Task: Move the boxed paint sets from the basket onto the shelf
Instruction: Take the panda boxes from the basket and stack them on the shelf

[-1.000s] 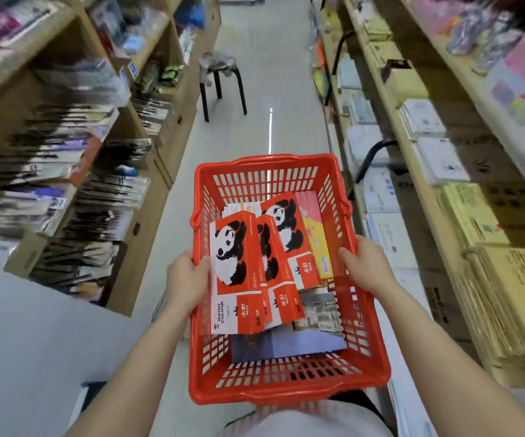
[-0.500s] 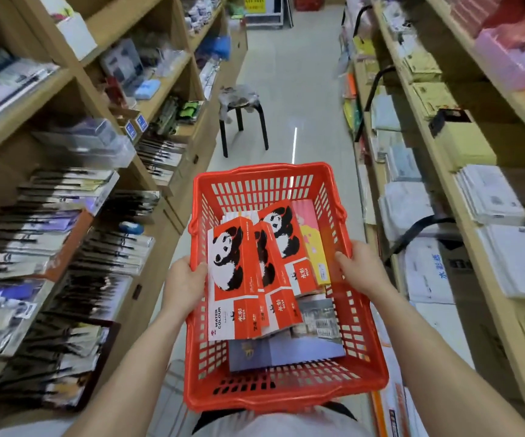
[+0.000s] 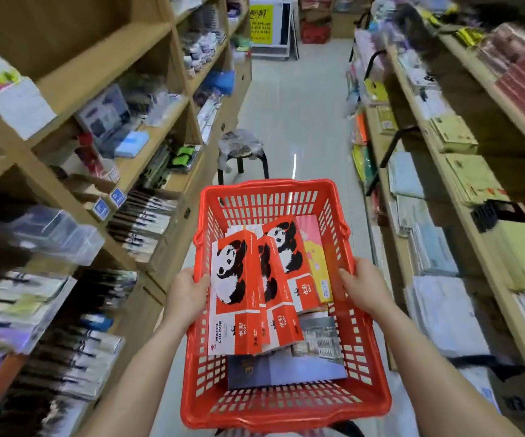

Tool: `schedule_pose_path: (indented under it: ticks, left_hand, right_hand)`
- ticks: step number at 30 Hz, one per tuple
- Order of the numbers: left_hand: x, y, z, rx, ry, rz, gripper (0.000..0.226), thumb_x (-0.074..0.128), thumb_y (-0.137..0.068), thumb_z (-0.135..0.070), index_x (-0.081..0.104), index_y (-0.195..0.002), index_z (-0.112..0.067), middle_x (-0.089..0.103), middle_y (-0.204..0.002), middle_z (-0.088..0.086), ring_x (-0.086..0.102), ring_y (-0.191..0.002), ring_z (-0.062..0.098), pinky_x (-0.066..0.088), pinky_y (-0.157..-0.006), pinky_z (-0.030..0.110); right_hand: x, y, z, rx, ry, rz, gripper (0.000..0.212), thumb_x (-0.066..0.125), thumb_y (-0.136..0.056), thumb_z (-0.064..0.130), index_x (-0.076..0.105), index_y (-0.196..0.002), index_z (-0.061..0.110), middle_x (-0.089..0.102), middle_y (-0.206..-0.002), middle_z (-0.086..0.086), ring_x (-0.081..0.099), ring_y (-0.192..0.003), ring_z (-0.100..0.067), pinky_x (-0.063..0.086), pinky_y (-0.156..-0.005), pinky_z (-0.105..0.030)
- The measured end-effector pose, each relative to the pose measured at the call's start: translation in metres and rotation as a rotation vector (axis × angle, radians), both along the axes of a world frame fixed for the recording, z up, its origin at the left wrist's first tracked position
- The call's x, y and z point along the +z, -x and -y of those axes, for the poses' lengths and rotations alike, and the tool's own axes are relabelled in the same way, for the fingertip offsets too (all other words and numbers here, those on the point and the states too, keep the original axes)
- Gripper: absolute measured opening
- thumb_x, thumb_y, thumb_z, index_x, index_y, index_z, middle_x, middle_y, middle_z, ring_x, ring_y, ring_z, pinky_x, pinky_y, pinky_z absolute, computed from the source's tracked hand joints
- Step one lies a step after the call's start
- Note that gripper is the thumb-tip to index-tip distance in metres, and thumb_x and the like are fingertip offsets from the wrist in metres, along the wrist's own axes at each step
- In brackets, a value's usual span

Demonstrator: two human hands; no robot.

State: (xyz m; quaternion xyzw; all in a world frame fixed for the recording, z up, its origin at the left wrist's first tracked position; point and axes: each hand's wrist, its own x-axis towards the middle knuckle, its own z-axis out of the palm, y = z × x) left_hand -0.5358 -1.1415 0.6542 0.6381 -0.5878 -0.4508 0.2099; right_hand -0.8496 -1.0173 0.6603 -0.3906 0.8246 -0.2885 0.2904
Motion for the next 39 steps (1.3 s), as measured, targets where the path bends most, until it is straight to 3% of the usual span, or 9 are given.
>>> schedule_pose_path:
  ticks: [4, 8, 12, 18, 23, 29, 32, 36, 39]
  left_hand:
    - [0.014, 0.044, 0.103, -0.023, 0.027, 0.036, 0.017, 0.055, -0.100, -0.033, 0.062, -0.087, -0.024, 0.077, -0.072, 0.000, 0.075, -0.057, 0.017, 0.063, -0.062, 0.046]
    - [0.020, 0.093, 0.200, -0.026, -0.003, 0.025, 0.017, 0.055, -0.101, -0.030, 0.064, -0.089, -0.021, 0.077, -0.067, 0.000, 0.074, -0.054, 0.018, 0.060, -0.053, 0.036]
    - [0.010, 0.142, 0.298, 0.009, -0.008, 0.045, 0.015, 0.055, -0.101, -0.026, 0.064, -0.091, -0.019, 0.074, -0.060, -0.002, 0.072, -0.050, 0.016, 0.052, -0.042, 0.024]
    - [-0.005, 0.213, 0.437, 0.056, 0.018, 0.140, 0.017, 0.058, -0.099, -0.031, 0.069, -0.092, -0.018, 0.074, -0.060, -0.003, 0.071, -0.049, 0.012, 0.054, -0.048, 0.028]
    - [-0.008, 0.255, 0.546, 0.102, -0.014, 0.120, 0.016, 0.057, -0.098, -0.034, 0.065, -0.088, -0.024, 0.074, -0.061, -0.008, 0.072, -0.049, 0.016, 0.061, -0.055, 0.040]
    - [-0.036, 0.288, 0.694, 0.132, -0.050, 0.080, 0.014, 0.057, -0.099, -0.029, 0.066, -0.093, -0.020, 0.075, -0.062, -0.008, 0.073, -0.051, 0.017, 0.056, -0.045, 0.030]
    - [-0.055, 0.301, 0.769, 0.155, -0.063, 0.045, 0.012, 0.058, -0.099, -0.026, 0.066, -0.093, -0.019, 0.075, -0.062, -0.008, 0.072, -0.049, 0.017, 0.051, -0.039, 0.025]
    - [-0.073, 0.315, 0.868, 0.162, -0.091, 0.085, 0.014, 0.059, -0.096, -0.026, 0.066, -0.086, -0.021, 0.076, -0.065, -0.002, 0.071, -0.049, 0.010, 0.053, -0.049, 0.026]
    - [-0.083, 0.328, 0.937, 0.148, -0.082, 0.128, 0.016, 0.059, -0.096, -0.022, 0.065, -0.081, -0.023, 0.074, -0.069, -0.009, 0.067, -0.049, 0.000, 0.045, -0.043, 0.019]
  right_hand:
    - [0.009, 0.041, 0.097, -0.029, -0.012, -0.015, 0.015, 0.056, -0.098, 0.014, 0.069, -0.099, 0.006, 0.077, -0.094, -0.011, 0.073, -0.085, -0.028, 0.059, -0.078, -0.041]
    - [0.005, 0.088, 0.193, -0.056, -0.022, -0.021, 0.012, 0.058, -0.098, 0.013, 0.066, -0.090, 0.010, 0.075, -0.088, -0.011, 0.070, -0.078, -0.028, 0.047, -0.061, -0.030]
    - [-0.010, 0.136, 0.297, -0.024, -0.010, 0.003, 0.008, 0.059, -0.097, 0.012, 0.067, -0.094, 0.012, 0.073, -0.089, -0.008, 0.068, -0.077, -0.025, 0.045, -0.062, -0.028]
    - [-0.018, 0.214, 0.450, 0.031, -0.028, 0.020, 0.017, 0.061, -0.094, 0.013, 0.062, -0.081, 0.024, 0.067, -0.080, 0.000, 0.063, -0.070, -0.017, 0.040, -0.053, -0.022]
    - [-0.007, 0.262, 0.576, 0.069, -0.044, 0.007, 0.015, 0.060, -0.092, 0.010, 0.062, -0.082, 0.020, 0.066, -0.081, -0.001, 0.062, -0.075, -0.022, 0.040, -0.063, -0.028]
    - [-0.020, 0.301, 0.728, 0.077, -0.071, 0.015, 0.029, 0.061, -0.091, 0.012, 0.057, -0.064, 0.022, 0.065, -0.065, 0.002, 0.068, -0.071, -0.028, 0.039, -0.055, -0.028]
    - [-0.032, 0.311, 0.806, 0.080, -0.077, 0.021, 0.023, 0.060, -0.091, 0.014, 0.062, -0.069, 0.019, 0.073, -0.074, -0.007, 0.073, -0.078, -0.034, 0.045, -0.059, -0.030]
    - [-0.054, 0.324, 0.905, 0.067, -0.085, 0.009, 0.015, 0.059, -0.096, 0.016, 0.068, -0.084, 0.011, 0.078, -0.093, -0.019, 0.073, -0.089, -0.037, 0.052, -0.069, -0.036]
    - [-0.073, 0.335, 0.974, 0.065, -0.104, 0.010, 0.017, 0.059, -0.096, 0.014, 0.072, -0.095, 0.003, 0.078, -0.093, -0.019, 0.072, -0.089, -0.036, 0.046, -0.065, -0.034]
